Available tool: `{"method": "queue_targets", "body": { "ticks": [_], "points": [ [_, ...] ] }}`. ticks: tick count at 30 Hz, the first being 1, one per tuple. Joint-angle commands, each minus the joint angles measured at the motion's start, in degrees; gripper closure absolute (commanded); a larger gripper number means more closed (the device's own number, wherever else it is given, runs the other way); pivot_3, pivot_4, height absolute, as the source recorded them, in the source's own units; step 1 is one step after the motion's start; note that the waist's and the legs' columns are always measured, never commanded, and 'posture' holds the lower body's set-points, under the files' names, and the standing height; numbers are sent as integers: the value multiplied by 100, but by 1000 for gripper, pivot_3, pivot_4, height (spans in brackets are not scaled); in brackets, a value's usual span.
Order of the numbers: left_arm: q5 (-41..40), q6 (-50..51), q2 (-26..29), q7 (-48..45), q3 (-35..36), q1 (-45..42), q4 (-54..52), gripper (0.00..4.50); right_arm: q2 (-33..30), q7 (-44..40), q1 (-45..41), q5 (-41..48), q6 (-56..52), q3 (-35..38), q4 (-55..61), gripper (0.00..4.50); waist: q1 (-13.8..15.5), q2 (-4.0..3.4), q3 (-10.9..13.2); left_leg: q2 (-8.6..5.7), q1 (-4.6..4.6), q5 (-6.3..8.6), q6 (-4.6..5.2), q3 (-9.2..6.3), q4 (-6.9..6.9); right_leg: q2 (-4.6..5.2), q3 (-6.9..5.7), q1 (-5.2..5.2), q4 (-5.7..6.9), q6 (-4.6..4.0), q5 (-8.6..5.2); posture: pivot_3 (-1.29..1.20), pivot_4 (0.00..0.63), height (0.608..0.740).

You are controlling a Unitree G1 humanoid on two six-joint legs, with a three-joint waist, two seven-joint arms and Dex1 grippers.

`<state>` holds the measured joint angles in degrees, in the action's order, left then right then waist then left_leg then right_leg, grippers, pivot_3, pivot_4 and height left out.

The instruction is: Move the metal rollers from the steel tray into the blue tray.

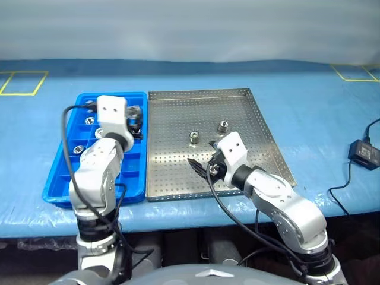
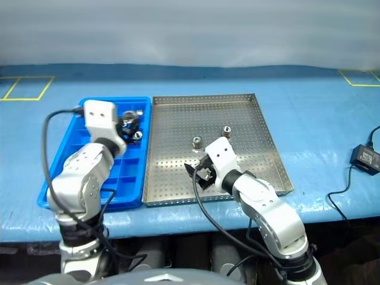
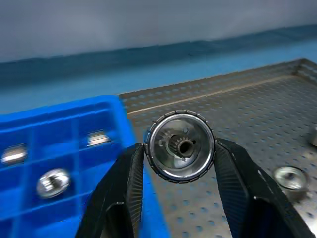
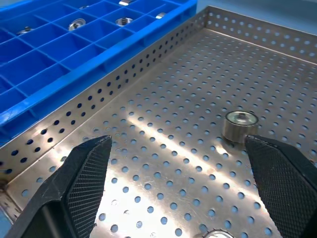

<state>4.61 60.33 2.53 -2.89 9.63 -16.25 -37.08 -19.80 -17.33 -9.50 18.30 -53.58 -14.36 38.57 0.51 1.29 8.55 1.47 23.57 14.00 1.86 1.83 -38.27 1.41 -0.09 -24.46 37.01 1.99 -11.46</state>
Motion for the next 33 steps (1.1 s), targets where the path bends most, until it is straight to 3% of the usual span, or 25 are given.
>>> {"method": "queue_targets", "body": {
  "ticks": [1,17,25,33],
  "points": [
    [430,-238,-40,519,-400,417,-489,2700,-57,-247,-267,-15,258,-152,-59,0,74,1,0,-3,-1,0,0,2,0,3,0,0,1,0,0,128,150,740],
    [911,453,-752,1415,-267,1318,-656,2700,4,-370,-300,-60,420,-256,-159,0,186,3,0,-5,6,-1,9,0,-10,9,-5,1,-6,-16,-8,116,150,740],
    [766,467,-846,1469,-109,1010,-592,81,38,-263,-197,-83,377,-143,-57,0,172,3,0,-4,5,-1,9,1,-11,9,-5,1,-5,-18,-9,102,150,740],
    [-651,133,-242,-214,-178,15,32,33,33,-63,1,-82,261,81,137,0,140,1,-1,-7,12,2,14,3,-24,13,-5,3,-7,-18,-8,62,150,740]
  ]
}}
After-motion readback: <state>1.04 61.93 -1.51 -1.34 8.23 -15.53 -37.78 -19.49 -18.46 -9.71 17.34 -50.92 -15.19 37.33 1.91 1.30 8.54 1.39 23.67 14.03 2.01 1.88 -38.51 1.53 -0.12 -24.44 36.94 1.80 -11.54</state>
